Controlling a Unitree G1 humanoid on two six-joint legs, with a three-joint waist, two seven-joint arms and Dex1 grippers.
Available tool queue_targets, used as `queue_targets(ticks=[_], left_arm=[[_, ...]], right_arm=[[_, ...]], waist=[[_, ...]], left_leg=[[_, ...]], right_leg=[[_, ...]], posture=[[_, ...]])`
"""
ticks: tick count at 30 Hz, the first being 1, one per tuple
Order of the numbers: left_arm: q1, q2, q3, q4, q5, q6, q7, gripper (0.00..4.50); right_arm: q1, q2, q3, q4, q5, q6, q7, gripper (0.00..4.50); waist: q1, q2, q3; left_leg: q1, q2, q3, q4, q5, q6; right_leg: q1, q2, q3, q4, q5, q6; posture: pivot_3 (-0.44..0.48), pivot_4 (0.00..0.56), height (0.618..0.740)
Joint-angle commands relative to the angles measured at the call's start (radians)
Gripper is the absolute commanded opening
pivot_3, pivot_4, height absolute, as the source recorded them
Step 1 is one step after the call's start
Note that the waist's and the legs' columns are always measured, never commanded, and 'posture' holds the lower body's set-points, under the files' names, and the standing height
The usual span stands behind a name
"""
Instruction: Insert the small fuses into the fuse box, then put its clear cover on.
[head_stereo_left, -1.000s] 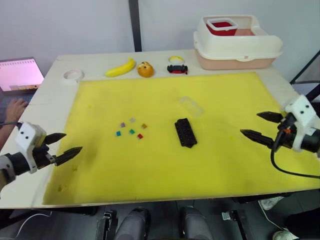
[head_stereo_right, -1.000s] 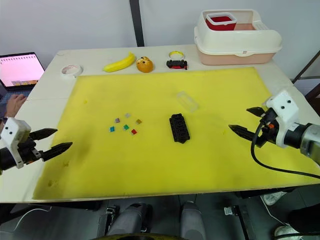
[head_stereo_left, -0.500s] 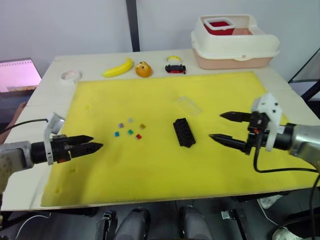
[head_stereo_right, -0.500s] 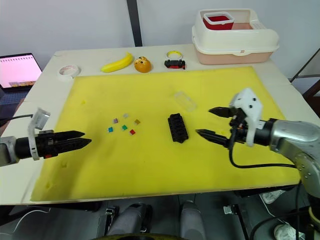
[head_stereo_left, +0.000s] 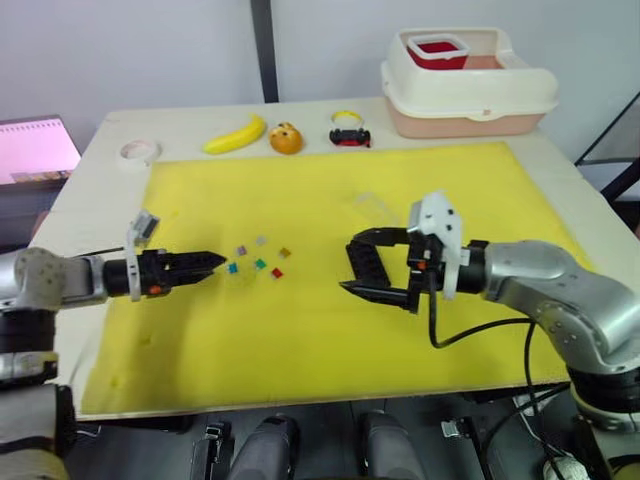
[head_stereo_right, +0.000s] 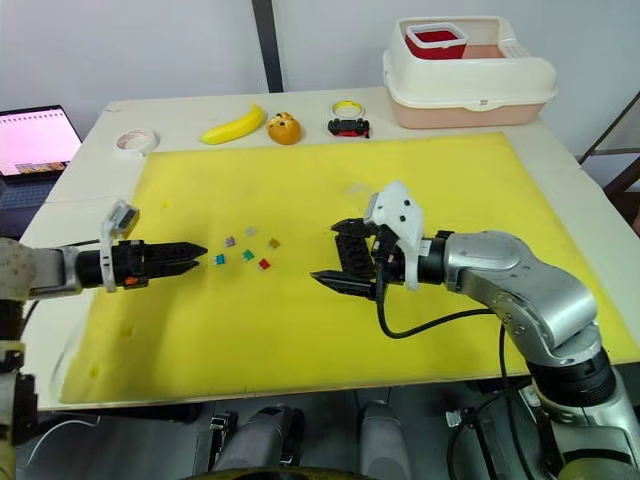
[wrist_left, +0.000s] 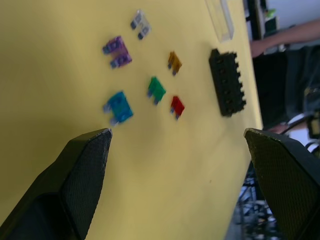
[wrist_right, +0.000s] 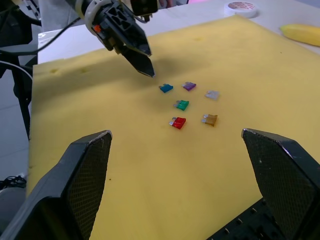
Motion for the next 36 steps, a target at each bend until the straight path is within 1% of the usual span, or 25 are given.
queue_targets(ticks=[1, 10, 16, 19, 24, 27, 31, 36], left_arm=[[-0.019, -0.006, 0.011, 0.012, 0.014, 0.007, 0.013, 4.5], [-0.033, -0.047, 0.022, 0.052, 0.045, -0.014, 0.044, 4.5], [-0.041, -0.047, 0.008, 0.069, 0.075, -0.05, 0.046, 4.5], [-0.052, -0.061, 0.022, 0.094, 0.08, -0.046, 0.06, 4.5], [-0.006, -0.099, 0.0, 0.027, 0.069, -0.046, 0.055, 4.5], [0.019, -0.138, 0.017, 0.034, 0.076, -0.059, 0.079, 4.5], [0.011, -0.175, 0.069, 0.057, 0.072, -0.049, 0.115, 4.5], [0.006, -0.194, 0.094, 0.041, 0.048, -0.018, 0.105, 4.5]], right_arm=[[0.01, 0.001, -0.017, -0.044, 0.001, -0.004, -0.009, 4.41], [0.07, -0.021, -0.063, -0.084, 0.026, 0.019, -0.024, 4.41], [0.068, -0.031, -0.079, -0.077, 0.025, 0.02, -0.028, 4.41], [0.059, -0.032, -0.076, -0.073, 0.02, 0.017, -0.03, 4.41], [0.05, -0.031, -0.067, -0.069, 0.019, 0.016, -0.026, 4.41], [0.051, -0.032, -0.06, -0.063, 0.012, 0.015, -0.023, 4.41], [0.058, -0.033, -0.065, -0.055, 0.007, 0.015, -0.025, 4.41], [0.064, -0.033, -0.069, -0.052, 0.003, 0.014, -0.026, 4.41]], waist=[[-0.002, 0.0, 0.0], [0.0, 0.0, 0.0], [0.0, 0.0, 0.0], [0.002, 0.0, 0.0], [0.003, 0.0, 0.0], [0.01, 0.0, -0.001], [0.027, 0.0, -0.001], [0.027, 0.0, -0.001]], left_leg=[[0.0, 0.0, 0.0, 0.0, 0.0, 0.0], [0.0, 0.0, 0.0, 0.0, 0.0, 0.0], [0.0, 0.0, 0.0, 0.0, 0.0, 0.0], [0.0, 0.0, 0.0, 0.001, 0.0, 0.0], [0.0, 0.0, 0.0, 0.001, 0.0, -0.001], [0.0, -0.001, -0.001, 0.001, 0.0, -0.001], [0.0, -0.001, -0.001, 0.003, 0.0, -0.001], [0.0, -0.002, -0.002, 0.006, 0.0, 0.0]], right_leg=[[0.0, 0.0, 0.0, 0.0, 0.0, 0.0], [-0.001, 0.0, 0.0, 0.001, 0.0, 0.0], [0.0, 0.0, 0.0, 0.001, 0.0, 0.0], [0.0, 0.0, 0.0, 0.001, 0.0, 0.0], [0.0, 0.0, 0.0, 0.002, 0.0, 0.0], [0.0, -0.001, 0.0, 0.001, 0.0, 0.0], [0.001, -0.001, 0.0, 0.001, 0.0, 0.0], [0.003, -0.001, 0.0, 0.002, 0.0, 0.0]], posture=[[0.0, 0.15, 0.74], [0.0, 0.15, 0.74], [0.0, 0.15, 0.74], [0.0, 0.15, 0.74], [0.0, 0.15, 0.74], [0.0, 0.15, 0.74], [0.0, 0.15, 0.74], [0.0, 0.15, 0.74]])
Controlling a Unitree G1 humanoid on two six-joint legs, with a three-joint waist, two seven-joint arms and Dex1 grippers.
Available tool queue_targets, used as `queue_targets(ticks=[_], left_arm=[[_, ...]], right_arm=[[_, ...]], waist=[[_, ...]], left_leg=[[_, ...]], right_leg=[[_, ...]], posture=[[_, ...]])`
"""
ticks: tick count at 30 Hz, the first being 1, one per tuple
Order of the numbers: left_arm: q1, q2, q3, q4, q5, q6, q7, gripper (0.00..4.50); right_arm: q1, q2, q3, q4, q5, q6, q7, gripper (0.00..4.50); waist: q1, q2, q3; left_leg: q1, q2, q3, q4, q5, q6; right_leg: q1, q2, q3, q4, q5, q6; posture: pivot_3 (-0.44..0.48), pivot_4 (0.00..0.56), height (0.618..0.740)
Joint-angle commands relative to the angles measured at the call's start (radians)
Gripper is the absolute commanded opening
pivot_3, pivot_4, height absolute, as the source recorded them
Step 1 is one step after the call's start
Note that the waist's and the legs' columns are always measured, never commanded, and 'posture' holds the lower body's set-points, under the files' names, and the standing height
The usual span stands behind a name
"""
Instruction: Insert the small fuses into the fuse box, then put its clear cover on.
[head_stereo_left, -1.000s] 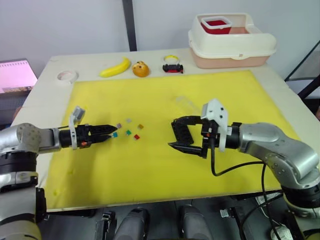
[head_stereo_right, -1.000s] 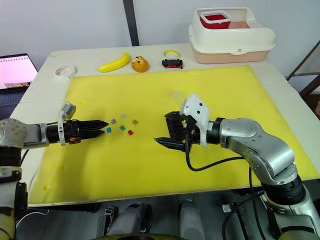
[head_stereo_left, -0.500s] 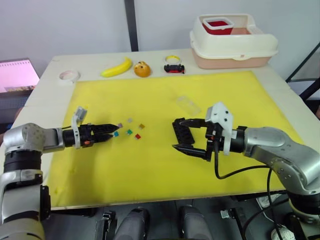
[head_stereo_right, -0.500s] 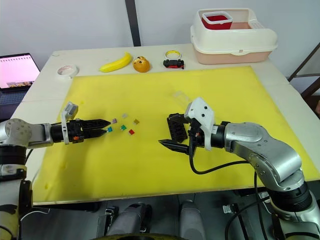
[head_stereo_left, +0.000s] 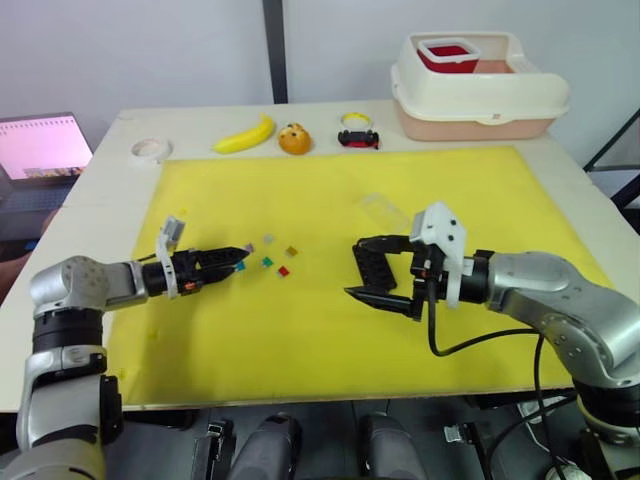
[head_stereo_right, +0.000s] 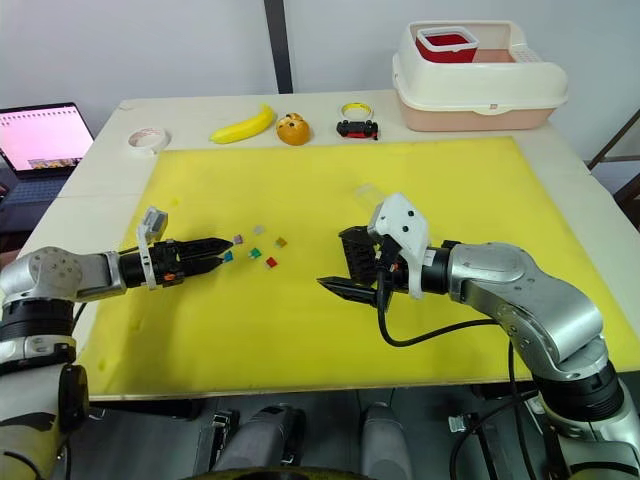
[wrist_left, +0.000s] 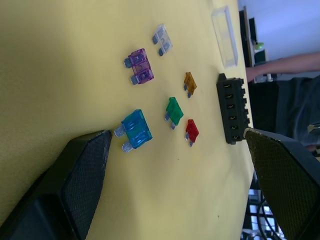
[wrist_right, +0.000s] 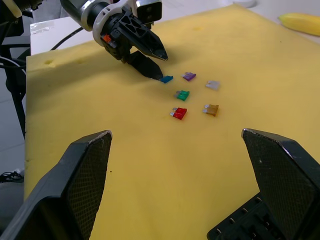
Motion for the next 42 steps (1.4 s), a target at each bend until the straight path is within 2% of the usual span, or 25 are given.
queue_targets(ticks=[1, 10, 15, 16, 17, 31, 36, 39, 42], left_arm=[[0.002, -0.021, 0.006, 0.002, -0.016, 0.038, 0.008, 4.5], [0.013, -0.026, -0.014, -0.032, -0.018, 0.053, -0.01, 4.5], [0.008, -0.05, 0.003, -0.017, -0.005, 0.035, 0.021, 4.5], [0.011, -0.051, -0.002, -0.021, -0.001, 0.028, 0.021, 3.96], [0.017, -0.051, -0.013, -0.031, 0.005, 0.017, 0.02, 3.71], [0.036, -0.048, -0.02, -0.054, 0.016, -0.022, 0.006, 3.71], [0.055, -0.062, 0.01, -0.05, 0.004, -0.014, 0.02, 3.71], [0.049, -0.076, 0.016, -0.042, 0.013, -0.019, 0.043, 2.86], [0.041, -0.087, 0.022, -0.035, 0.018, -0.028, 0.057, 1.44]], right_arm=[[-0.005, -0.007, -0.026, -0.01, -0.002, -0.011, 0.001, 4.41], [-0.004, -0.007, -0.024, -0.003, -0.011, -0.015, -0.003, 4.41], [-0.003, -0.007, -0.023, 0.001, -0.018, -0.017, -0.001, 4.41], [-0.003, -0.007, -0.023, 0.002, -0.02, -0.018, 0.0, 4.5], [-0.002, -0.007, -0.023, 0.002, -0.021, -0.018, 0.0, 4.5], [0.007, -0.013, -0.023, 0.016, -0.047, -0.029, 0.022, 4.5], [0.014, -0.034, -0.032, 0.019, -0.053, -0.035, 0.044, 4.5], [0.016, -0.034, -0.026, 0.022, -0.057, -0.039, 0.045, 4.5], [0.024, -0.031, -0.018, 0.025, -0.064, -0.046, 0.045, 4.5]], waist=[[0.0, 0.0, 0.0], [-0.001, 0.0, 0.0], [0.0, 0.0, 0.0], [0.0, 0.0, 0.0], [0.0, 0.0, 0.0], [0.0, 0.0, 0.0], [-0.001, 0.0, 0.0], [-0.001, 0.0, 0.0], [0.0, 0.0, 0.0]], left_leg=[[0.0, 0.0, 0.0, 0.0, 0.0, 0.0], [0.0, 0.0, 0.0, 0.0, 0.0, 0.0], [0.0, 0.0, 0.0, 0.0, 0.0, 0.0], [0.0, 0.0, -0.001, 0.0, 0.0, 0.0], [0.0, -0.001, -0.001, 0.0, 0.0, 0.0], [0.0, -0.001, -0.001, 0.001, 0.0, 0.0], [0.0, -0.001, -0.001, 0.001, 0.0, 0.0], [0.0, -0.001, -0.001, 0.001, 0.0, 0.0], [0.0, -0.001, -0.001, 0.001, 0.0, 0.001]], right_leg=[[0.0, 0.0, 0.0, 0.0, 0.0, 0.0], [0.0, 0.0, 0.0, 0.0, 0.0, 0.0], [0.0, 0.0, 0.0, 0.0, 0.0, 0.0], [0.0, 0.0, 0.0, 0.0, 0.0, 0.0], [0.0, 0.0, 0.0, 0.0, 0.0, 0.0], [0.001, 0.0, -0.001, 0.0, 0.0, 0.0], [0.001, 0.0, -0.001, 0.0, 0.0, 0.0], [0.001, 0.0, -0.001, 0.0, 0.0, 0.0], [0.001, -0.001, -0.001, 0.0, 0.0, 0.0]], posture=[[0.0, 0.15, 0.74], [0.0, 0.15, 0.74], [0.0, 0.15, 0.74], [0.0, 0.15, 0.74], [0.0, 0.15, 0.74], [0.0, 0.15, 0.74], [0.0, 0.15, 0.74], [0.0, 0.15, 0.74], [0.0, 0.15, 0.74]])
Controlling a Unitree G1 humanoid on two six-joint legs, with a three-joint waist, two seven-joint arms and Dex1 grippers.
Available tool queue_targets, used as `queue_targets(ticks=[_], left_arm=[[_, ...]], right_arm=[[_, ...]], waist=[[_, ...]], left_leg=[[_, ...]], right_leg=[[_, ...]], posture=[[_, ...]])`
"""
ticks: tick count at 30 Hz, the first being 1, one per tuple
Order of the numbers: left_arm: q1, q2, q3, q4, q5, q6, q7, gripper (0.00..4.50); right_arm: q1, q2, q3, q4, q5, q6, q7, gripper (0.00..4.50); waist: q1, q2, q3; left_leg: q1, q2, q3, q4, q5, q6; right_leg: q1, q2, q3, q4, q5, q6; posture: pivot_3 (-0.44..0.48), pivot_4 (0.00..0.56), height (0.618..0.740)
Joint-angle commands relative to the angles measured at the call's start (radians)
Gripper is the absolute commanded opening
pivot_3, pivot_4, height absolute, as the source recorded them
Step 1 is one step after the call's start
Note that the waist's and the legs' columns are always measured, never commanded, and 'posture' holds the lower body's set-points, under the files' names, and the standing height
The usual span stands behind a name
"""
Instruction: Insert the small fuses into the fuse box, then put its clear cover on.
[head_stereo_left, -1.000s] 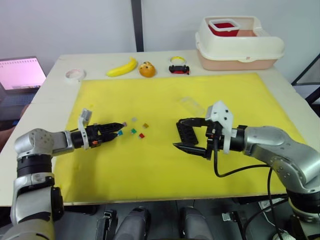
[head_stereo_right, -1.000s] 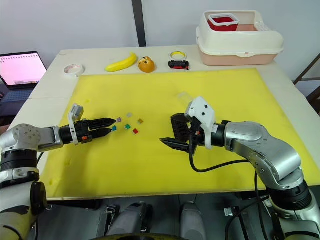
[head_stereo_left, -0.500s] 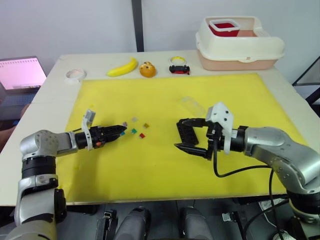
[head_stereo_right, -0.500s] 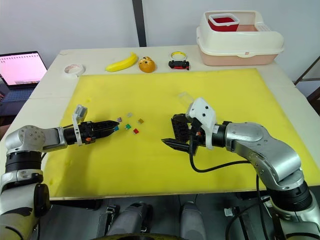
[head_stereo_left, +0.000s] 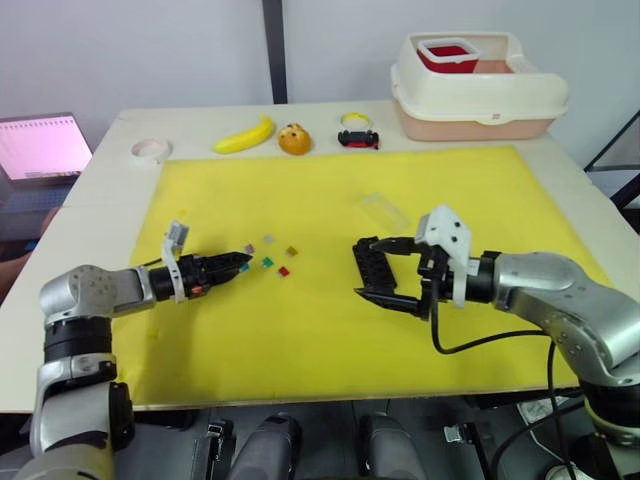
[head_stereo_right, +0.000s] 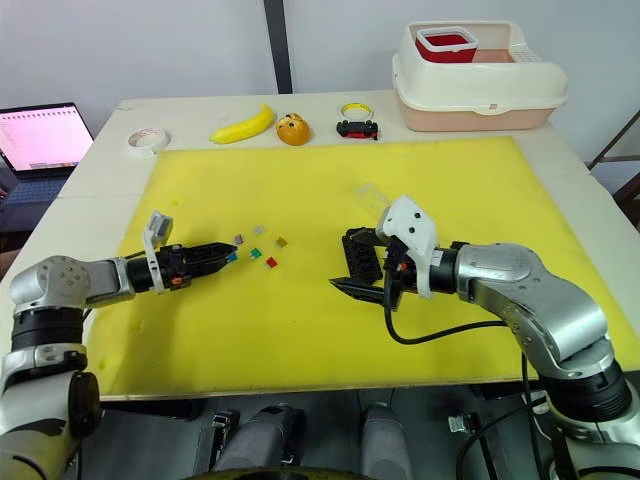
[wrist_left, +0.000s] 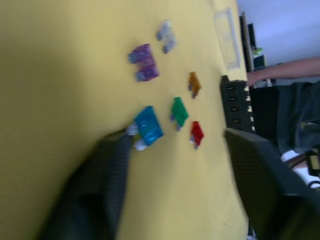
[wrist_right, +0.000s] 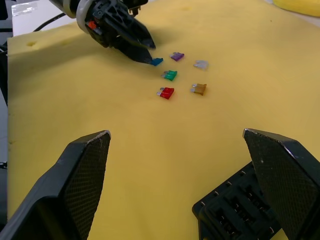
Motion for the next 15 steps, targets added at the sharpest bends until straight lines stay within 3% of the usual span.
queue_targets(ticks=[1, 3, 15], left_arm=[[0.0, -0.024, -0.01, 0.009, 0.002, -0.002, 0.015, 0.95], [0.0, -0.024, -0.009, 0.013, 0.009, -0.01, 0.022, 0.01], [-0.03, 0.055, -0.001, 0.022, -0.005, -0.001, -0.032, 0.01]], right_arm=[[0.005, 0.003, -0.017, -0.009, -0.003, -0.019, 0.003, 4.5], [0.008, 0.004, -0.019, -0.01, -0.001, -0.018, 0.001, 4.5], [0.023, -0.003, -0.04, -0.032, 0.015, -0.003, -0.01, 4.5]], waist=[[0.0, 0.0, 0.0], [-0.001, 0.0, 0.0], [-0.005, 0.0, 0.0]], left_leg=[[0.0, 0.0, 0.0, 0.0, 0.0, 0.0], [0.0, 0.0, 0.0, 0.0, 0.0, 0.0], [0.0, 0.001, 0.0, 0.0, 0.0, 0.0]], right_leg=[[0.0, 0.0, 0.0, 0.0, 0.0, 0.0], [0.0, 0.0, 0.0, 0.0, 0.0, 0.0], [-0.001, 0.001, 0.0, 0.0, 0.0, 0.0]], posture=[[0.0, 0.15, 0.74], [0.0, 0.15, 0.74], [0.0, 0.15, 0.74]])
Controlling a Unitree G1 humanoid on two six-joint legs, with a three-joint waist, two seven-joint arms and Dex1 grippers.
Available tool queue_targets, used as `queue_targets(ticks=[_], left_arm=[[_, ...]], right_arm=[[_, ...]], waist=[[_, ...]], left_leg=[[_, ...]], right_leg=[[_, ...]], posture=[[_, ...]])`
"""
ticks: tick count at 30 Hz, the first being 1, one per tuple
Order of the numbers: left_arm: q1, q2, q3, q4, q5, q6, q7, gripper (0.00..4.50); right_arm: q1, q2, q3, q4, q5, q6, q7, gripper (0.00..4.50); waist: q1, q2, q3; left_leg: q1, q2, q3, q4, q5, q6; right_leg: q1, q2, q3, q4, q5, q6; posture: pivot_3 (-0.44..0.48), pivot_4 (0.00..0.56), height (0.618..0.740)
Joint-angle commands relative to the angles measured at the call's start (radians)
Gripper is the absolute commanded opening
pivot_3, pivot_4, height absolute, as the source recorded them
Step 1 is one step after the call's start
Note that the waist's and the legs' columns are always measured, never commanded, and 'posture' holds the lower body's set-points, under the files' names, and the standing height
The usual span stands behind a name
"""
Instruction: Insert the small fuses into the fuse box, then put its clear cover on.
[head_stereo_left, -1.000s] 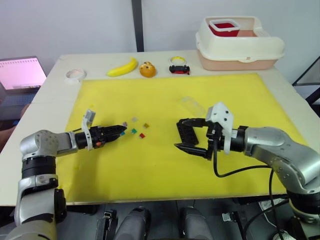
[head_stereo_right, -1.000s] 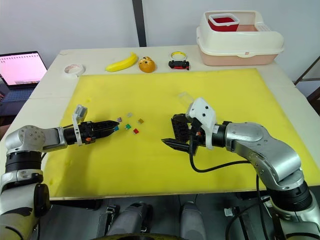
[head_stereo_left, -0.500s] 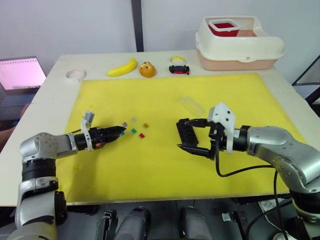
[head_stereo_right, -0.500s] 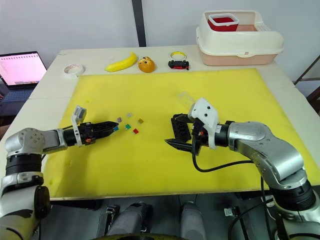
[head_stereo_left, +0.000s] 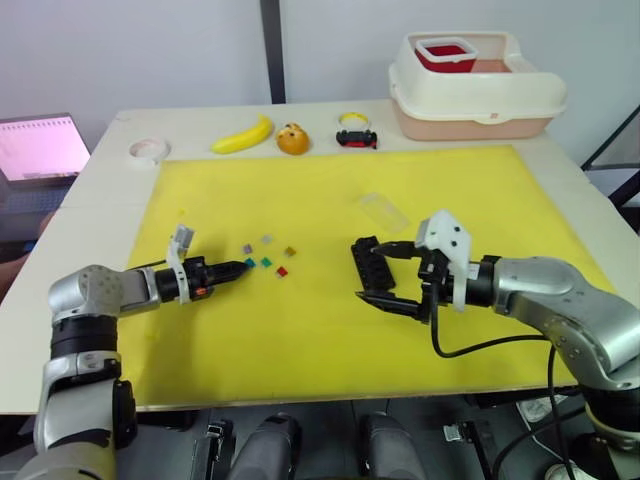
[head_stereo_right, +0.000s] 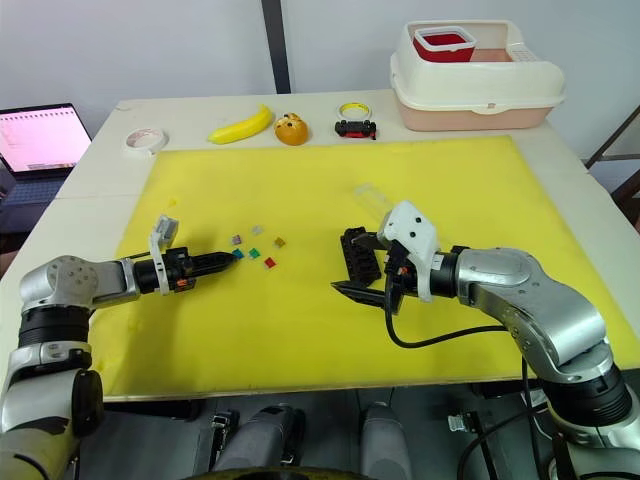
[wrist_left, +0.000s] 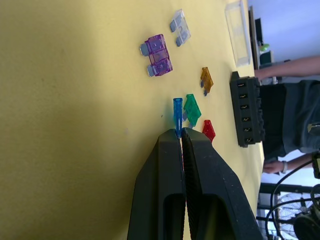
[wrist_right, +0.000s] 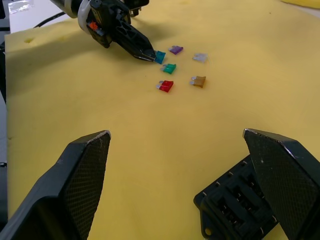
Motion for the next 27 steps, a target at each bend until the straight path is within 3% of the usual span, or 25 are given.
queue_targets(ticks=[1, 7, 12, 22, 27], left_arm=[[-0.02, 0.049, 0.042, -0.025, -0.03, 0.027, -0.016, 0.01], [-0.083, 0.091, 0.16, -0.182, -0.192, 0.224, -0.019, 0.01], [-0.109, 0.065, 0.142, -0.289, -0.357, 0.268, 0.025, 0.01], [-0.25, -0.2, 0.151, -0.291, -0.583, 0.267, 0.277, 0.01], [-0.242, -0.256, 0.161, -0.307, -0.655, 0.249, 0.372, 0.01]], right_arm=[[0.0, -0.001, -0.047, -0.039, 0.022, 0.0, -0.009, 4.5], [-0.029, 0.099, -0.175, -0.052, 0.26, 0.115, -0.116, 4.5], [-0.077, 0.184, -0.224, -0.031, 0.461, 0.198, -0.251, 4.5], [-0.192, 0.43, -0.231, 0.126, 0.768, 0.147, -0.679, 4.5], [-0.201, 0.456, -0.217, 0.141, 0.84, 0.115, -0.797, 4.5]], waist=[[0.0, 0.0, 0.0], [-0.004, -0.002, 0.001], [0.001, -0.001, 0.001], [-0.005, -0.001, 0.001], [-0.024, -0.001, 0.001]], left_leg=[[0.0, 0.0, 0.0, 0.0, 0.0, 0.0], [-0.002, 0.001, 0.0, -0.001, 0.0, 0.0], [-0.002, 0.0, 0.0, 0.0, 0.0, 0.0], [-0.002, 0.0, -0.001, 0.0, 0.0, 0.0], [-0.002, 0.0, -0.001, -0.002, 0.0, 0.0]], right_leg=[[0.0, 0.0, 0.0, 0.0, 0.0, 0.0], [-0.002, 0.0, 0.0, 0.0, 0.0, 0.0], [-0.001, 0.0, 0.0, 0.0, 0.0, 0.0], [-0.002, 0.0, 0.0, 0.0, 0.0, 0.0], [-0.004, 0.0, 0.001, 0.001, 0.0, 0.0]], posture=[[0.0, 0.15, 0.74], [0.0, 0.15, 0.74], [0.0, 0.15, 0.74], [0.0, 0.15, 0.74], [0.0, 0.15, 0.74]])
